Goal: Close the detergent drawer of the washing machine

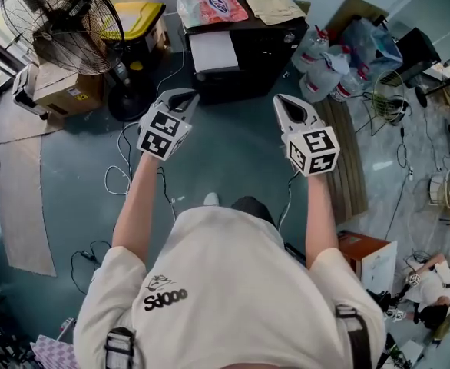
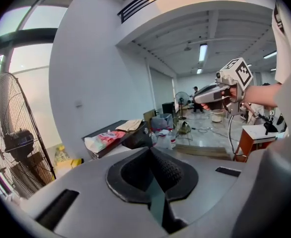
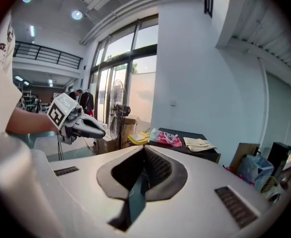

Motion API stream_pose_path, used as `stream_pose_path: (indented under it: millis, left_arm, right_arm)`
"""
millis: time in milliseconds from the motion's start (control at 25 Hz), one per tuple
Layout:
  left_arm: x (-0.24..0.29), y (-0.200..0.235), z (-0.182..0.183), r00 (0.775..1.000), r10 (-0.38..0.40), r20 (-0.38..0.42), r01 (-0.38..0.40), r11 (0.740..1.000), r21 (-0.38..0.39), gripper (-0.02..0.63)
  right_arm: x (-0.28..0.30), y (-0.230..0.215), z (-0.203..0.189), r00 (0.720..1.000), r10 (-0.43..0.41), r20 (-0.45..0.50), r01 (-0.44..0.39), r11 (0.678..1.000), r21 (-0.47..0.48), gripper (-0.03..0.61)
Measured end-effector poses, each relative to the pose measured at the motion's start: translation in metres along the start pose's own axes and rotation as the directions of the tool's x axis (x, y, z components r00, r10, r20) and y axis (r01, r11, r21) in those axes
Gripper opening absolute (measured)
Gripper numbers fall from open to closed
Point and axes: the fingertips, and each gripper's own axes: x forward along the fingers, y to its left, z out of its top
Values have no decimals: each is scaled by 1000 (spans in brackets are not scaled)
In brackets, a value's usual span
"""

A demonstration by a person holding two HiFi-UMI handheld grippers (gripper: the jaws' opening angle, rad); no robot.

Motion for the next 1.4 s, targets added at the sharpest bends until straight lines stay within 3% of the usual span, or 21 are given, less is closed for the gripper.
stream_pose_path:
  millis: [160, 440, 640, 760, 1040, 1400]
  left_arm:
    - [11, 16, -10, 1000, 7, -24, -7, 1000, -18, 18]
    - [43, 49, -29, 996, 48, -74, -54, 995, -80, 18]
    - [70, 78, -46, 988, 83, -131, -100, 987, -126, 23]
    - [94, 98, -51, 981, 98, -167, -123, 982, -143, 69]
    - [149, 119, -76, 968, 50, -246, -93, 981, -168, 89]
    - [196, 120, -134, 930, -45, -365, -48, 969, -241, 115]
  right_arm:
    - [24, 3, -13, 998, 15, -67, -23, 993, -113, 3]
    - [78, -18, -25, 991, 84, -102, -98, 986, -138, 3]
    - [131, -37, -37, 974, 192, -122, -207, 971, -122, 3]
    - [165, -56, -52, 962, 227, -154, -247, 961, -124, 5]
    - [234, -75, -91, 908, 317, -275, -355, 929, -102, 86]
    - [280, -94, -161, 838, 355, -415, -416, 907, -66, 118]
